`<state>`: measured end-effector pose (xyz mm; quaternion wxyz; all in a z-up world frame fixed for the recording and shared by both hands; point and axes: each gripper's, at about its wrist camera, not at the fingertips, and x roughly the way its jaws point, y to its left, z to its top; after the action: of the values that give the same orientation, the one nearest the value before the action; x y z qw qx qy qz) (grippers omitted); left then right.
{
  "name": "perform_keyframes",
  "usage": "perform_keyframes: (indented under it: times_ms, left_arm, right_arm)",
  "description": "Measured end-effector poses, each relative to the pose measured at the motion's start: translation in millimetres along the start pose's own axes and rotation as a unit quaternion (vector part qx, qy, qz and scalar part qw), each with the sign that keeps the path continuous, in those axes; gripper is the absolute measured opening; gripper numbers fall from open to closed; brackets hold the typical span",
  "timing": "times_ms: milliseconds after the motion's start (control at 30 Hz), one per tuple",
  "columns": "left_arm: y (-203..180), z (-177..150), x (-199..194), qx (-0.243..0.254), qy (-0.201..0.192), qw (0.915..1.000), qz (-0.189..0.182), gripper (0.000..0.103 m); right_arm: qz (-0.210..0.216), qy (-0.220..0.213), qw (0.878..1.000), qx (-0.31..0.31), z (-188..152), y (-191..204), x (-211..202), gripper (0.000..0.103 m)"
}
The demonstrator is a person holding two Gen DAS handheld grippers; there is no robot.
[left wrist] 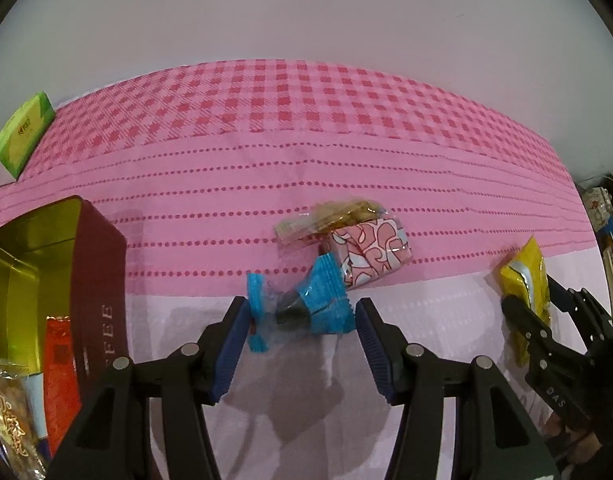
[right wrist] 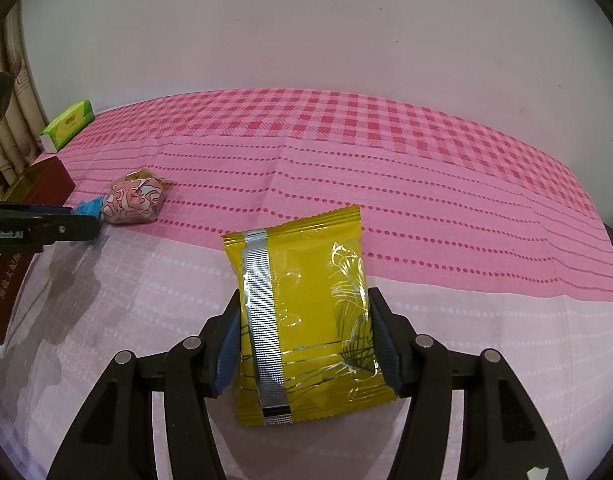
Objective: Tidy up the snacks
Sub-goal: 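Grasp the blue wrapped candy with the left tool while the right tool holds the yellow bag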
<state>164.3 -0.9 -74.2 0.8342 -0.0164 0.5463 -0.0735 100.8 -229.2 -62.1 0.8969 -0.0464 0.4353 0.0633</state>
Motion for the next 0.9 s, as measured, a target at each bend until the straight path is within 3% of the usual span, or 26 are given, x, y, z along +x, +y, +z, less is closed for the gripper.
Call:
perform_keyframes:
  times_ms: [467, 900]
  left_arm:
    - [3.9, 0.4, 7.2, -0.003, -0.001, 0.9998, -0.018, 0.051]
    - [-0.2, -6.4, 3.3, 0.01, -0.006, 0.9999, -0.008, 0.043]
  right_arm:
    - [-0.001, 0.0, 1.0, 0.0, 0.1, -0.4, -0.3, 0.056]
    - [-0.001, 0.0, 1.0, 0.0, -0.2, 0.5, -0.2, 0.056]
